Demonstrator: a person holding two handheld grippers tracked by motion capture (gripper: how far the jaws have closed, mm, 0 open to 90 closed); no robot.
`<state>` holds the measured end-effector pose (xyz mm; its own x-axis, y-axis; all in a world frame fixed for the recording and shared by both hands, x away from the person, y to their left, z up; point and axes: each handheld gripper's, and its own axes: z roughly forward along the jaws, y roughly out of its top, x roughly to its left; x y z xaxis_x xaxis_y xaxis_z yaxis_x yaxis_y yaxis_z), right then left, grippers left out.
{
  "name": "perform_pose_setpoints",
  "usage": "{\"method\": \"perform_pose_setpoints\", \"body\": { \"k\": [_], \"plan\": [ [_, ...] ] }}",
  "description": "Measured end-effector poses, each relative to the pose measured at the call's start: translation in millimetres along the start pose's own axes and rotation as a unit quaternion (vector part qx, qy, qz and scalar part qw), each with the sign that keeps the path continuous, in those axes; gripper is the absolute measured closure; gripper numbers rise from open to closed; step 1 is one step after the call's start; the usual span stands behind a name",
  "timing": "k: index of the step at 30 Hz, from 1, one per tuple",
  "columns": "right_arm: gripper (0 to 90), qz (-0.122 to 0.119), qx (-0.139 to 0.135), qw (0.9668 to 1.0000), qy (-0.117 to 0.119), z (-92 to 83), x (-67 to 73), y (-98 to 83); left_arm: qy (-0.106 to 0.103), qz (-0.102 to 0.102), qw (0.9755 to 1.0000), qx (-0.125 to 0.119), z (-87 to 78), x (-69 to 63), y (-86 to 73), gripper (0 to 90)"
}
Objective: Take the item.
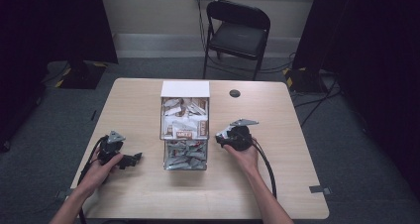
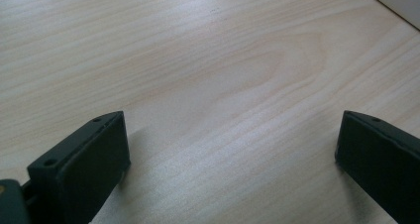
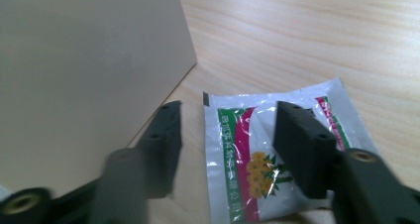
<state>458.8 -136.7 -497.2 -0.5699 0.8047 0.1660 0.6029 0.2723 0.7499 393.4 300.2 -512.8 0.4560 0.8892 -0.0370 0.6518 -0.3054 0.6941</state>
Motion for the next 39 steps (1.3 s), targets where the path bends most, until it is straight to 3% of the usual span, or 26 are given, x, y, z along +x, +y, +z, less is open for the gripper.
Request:
{"method": "perform_pose_setpoints", "body": {
  "k": [5,6,10,16,26,35,39],
  "plan": [
    [29.0,-0.006,-0.013,0.9999,-0.004,-5.2,0.2,2.7,0.000,0.000,1.0000,0.000,0.0,0.0,0.0,0.0],
    [22.6,0.001,-0.017,0.9998,-0.007,-7.8,-2.4,3.4,0.000,0.000,1.0000,0.000,0.0,0.0,0.0,0.0],
    [15.9,0.009,-0.019,0.9997,-0.014,-13.4,-6.0,4.0,0.000,0.000,1.0000,0.000,0.0,0.0,0.0,0.0],
    [16.0,0.016,-0.009,0.9996,-0.020,-23.6,-7.3,5.1,0.000,0.000,1.0000,0.000,0.0,0.0,0.0,0.0],
    [16.7,0.019,-0.022,0.9992,-0.027,-46.3,-6.1,6.8,0.000,0.000,1.0000,0.000,0.0,0.0,0.0,0.0],
    [15.0,0.005,-0.026,0.9987,-0.045,-75.7,-1.8,4.1,0.000,0.000,1.0000,0.000,0.0,0.0,0.0,0.0],
    [15.2,0.012,-0.038,0.9983,-0.042,-92.6,-6.3,-2.7,0.000,0.000,1.0000,0.000,0.0,0.0,0.0,0.0]
  ]
}}
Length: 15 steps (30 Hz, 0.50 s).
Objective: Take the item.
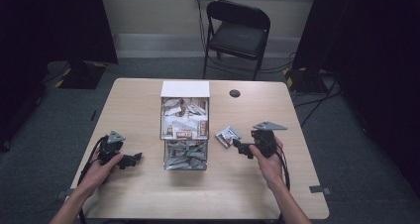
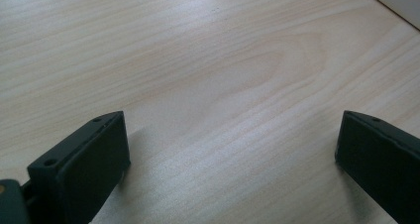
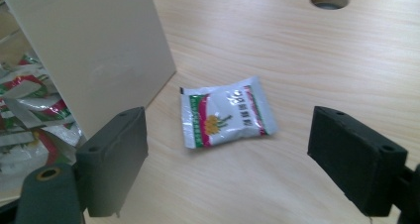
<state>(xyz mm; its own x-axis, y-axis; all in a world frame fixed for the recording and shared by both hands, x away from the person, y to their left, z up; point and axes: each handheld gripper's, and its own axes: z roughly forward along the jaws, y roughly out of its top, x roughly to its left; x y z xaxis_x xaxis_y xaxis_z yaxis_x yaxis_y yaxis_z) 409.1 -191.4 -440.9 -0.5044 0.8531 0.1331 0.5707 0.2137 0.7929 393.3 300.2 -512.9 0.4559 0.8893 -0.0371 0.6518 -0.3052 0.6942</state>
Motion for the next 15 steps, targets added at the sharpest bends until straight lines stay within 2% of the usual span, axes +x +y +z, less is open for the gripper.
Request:
{"method": "perform_pose_setpoints", "body": {
  "k": [3,9,15],
  "plan": [
    [15.3,0.013,-0.009,0.9999,-0.004,-11.7,-7.4,-5.7,0.000,0.000,1.0000,0.000,0.0,0.0,0.0,0.0],
    [17.2,0.020,0.011,0.9993,-0.031,-26.6,-15.9,-14.5,0.000,0.000,1.0000,0.000,0.0,0.0,0.0,0.0],
    [17.4,0.029,0.015,0.9979,-0.056,-47.9,-35.4,-31.0,0.000,0.000,1.0000,0.000,0.0,0.0,0.0,0.0]
  ]
}}
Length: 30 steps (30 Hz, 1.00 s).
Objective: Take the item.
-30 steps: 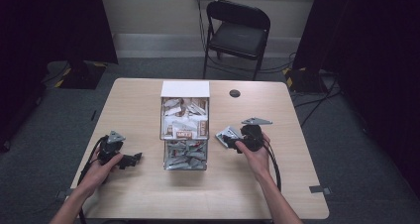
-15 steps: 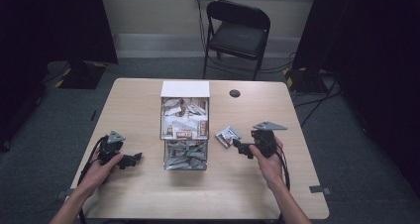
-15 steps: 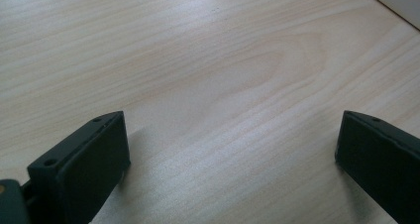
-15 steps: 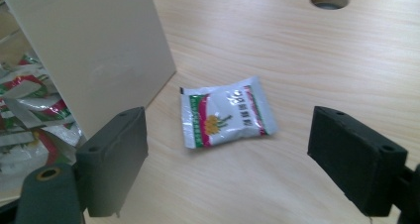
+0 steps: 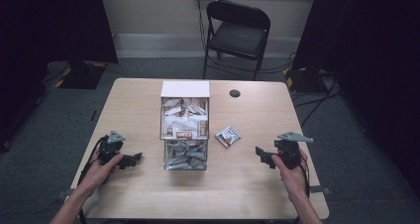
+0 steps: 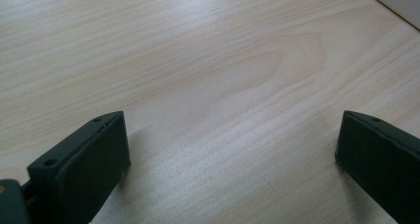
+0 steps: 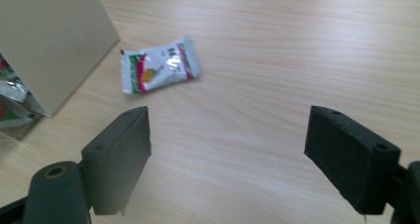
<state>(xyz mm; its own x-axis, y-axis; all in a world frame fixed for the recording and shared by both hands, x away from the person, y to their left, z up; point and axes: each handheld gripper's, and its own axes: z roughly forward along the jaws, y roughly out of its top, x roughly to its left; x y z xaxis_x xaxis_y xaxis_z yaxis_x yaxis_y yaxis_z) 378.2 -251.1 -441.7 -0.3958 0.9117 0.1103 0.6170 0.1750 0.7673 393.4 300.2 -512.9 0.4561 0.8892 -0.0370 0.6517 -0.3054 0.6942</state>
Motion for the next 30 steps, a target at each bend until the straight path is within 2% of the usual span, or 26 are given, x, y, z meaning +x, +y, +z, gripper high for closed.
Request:
{"method": "perform_pose_setpoints", "body": {
  "k": [6,11,16,17,18,19,20,21,24,25,26,28,30],
  "plan": [
    [17.3,0.006,0.017,0.9993,-0.032,-12.1,-22.3,-13.3,0.000,0.000,1.0000,0.000,0.0,0.0,0.0,0.0],
    [17.2,0.015,0.025,0.9986,-0.044,-15.3,-32.3,-25.1,0.000,0.000,1.0000,0.000,0.0,0.0,0.0,0.0],
    [16.6,0.021,0.042,0.9967,-0.066,-11.0,-45.1,-38.9,0.000,0.000,1.0000,0.000,0.0,0.0,0.0,0.0],
    [16.6,0.020,0.055,0.9954,-0.076,-6.5,-48.8,-44.9,0.000,0.000,1.0000,0.000,0.0,0.0,0.0,0.0],
    [16.6,0.020,0.055,0.9954,-0.076,-6.5,-48.8,-44.9,0.000,0.000,1.0000,0.000,0.0,0.0,0.0,0.0],
    [17.1,0.020,0.076,0.9936,-0.081,-1.2,-50.9,-51.4,0.000,0.000,1.0000,0.000,0.0,0.0,0.0,0.0],
    [17.1,0.020,0.076,0.9936,-0.081,-1.2,-50.9,-51.4,0.000,0.000,1.0000,0.000,0.0,0.0,0.0,0.0],
    [15.9,0.017,0.087,0.9931,-0.077,1.4,-50.9,-54.8,0.000,0.000,1.0000,0.000,0.0,0.0,0.0,0.0],
    [15.5,0.010,0.083,0.9928,-0.085,3.0,-49.6,-56.9,0.000,0.000,1.0000,0.000,0.0,0.0,0.0,0.0],
    [13.9,0.004,0.073,0.9929,-0.094,4.5,-47.2,-59.6,0.001,0.000,1.0000,0.000,-0.1,-0.1,-0.1,0.0],
    [13.9,0.004,0.073,0.9929,-0.094,4.5,-47.2,-59.6,0.001,0.000,1.0000,-0.001,-0.1,-0.2,-0.2,0.0],
    [12.1,0.007,0.050,0.9938,-0.099,5.6,-45.6,-64.7,0.001,0.000,1.0000,-0.001,-0.1,-0.2,-0.3,0.0],
    [12.1,0.009,0.045,0.9936,-0.103,5.7,-44.9,-66.1,0.001,0.000,1.0000,-0.001,-0.1,-0.2,-0.3,0.0]
  ]
}}
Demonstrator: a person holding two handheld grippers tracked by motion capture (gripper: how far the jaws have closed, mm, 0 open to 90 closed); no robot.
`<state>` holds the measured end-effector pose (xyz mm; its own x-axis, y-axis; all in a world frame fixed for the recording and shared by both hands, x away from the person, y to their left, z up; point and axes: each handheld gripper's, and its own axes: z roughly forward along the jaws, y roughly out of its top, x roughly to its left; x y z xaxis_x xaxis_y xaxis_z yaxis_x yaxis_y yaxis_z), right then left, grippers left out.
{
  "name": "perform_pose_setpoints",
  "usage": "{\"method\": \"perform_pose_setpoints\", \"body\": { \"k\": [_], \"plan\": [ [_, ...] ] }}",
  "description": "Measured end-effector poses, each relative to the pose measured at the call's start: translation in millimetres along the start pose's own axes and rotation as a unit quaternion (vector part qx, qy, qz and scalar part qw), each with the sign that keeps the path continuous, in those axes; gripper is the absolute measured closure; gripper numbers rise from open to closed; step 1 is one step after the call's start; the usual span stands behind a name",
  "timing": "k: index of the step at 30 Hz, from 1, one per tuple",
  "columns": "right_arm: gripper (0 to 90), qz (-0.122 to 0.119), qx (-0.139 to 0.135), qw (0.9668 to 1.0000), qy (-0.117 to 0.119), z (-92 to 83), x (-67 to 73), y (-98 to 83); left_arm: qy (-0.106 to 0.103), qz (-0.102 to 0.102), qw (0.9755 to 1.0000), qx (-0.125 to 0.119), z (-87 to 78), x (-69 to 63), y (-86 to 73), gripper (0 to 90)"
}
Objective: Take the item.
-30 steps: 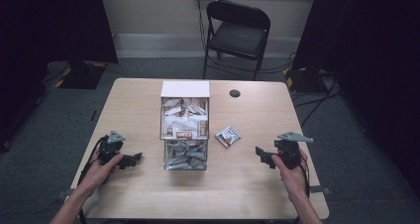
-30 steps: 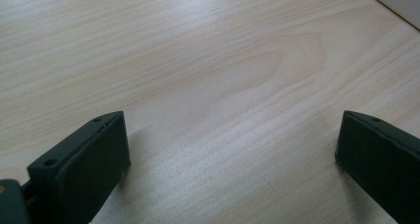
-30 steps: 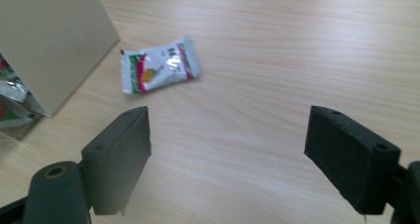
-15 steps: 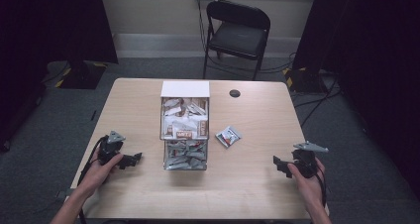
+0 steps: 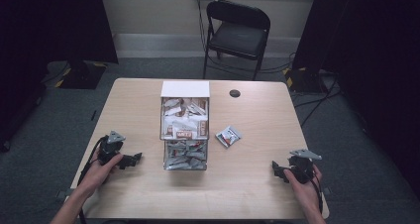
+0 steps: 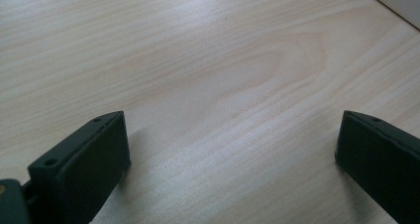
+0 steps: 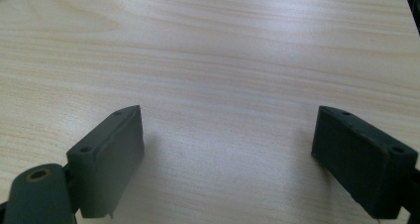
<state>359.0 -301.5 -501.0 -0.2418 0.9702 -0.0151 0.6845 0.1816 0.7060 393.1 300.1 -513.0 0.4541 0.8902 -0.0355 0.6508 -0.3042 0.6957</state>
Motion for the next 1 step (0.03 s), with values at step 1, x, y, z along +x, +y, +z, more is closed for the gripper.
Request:
{"method": "perform_pose_setpoints", "body": {
  "k": [1],
  "plan": [
    [12.1,0.000,0.000,1.0000,0.000,0.0,0.0,0.0,0.000,0.000,1.0000,0.000,0.0,0.0,0.0,0.0]
  ]
}}
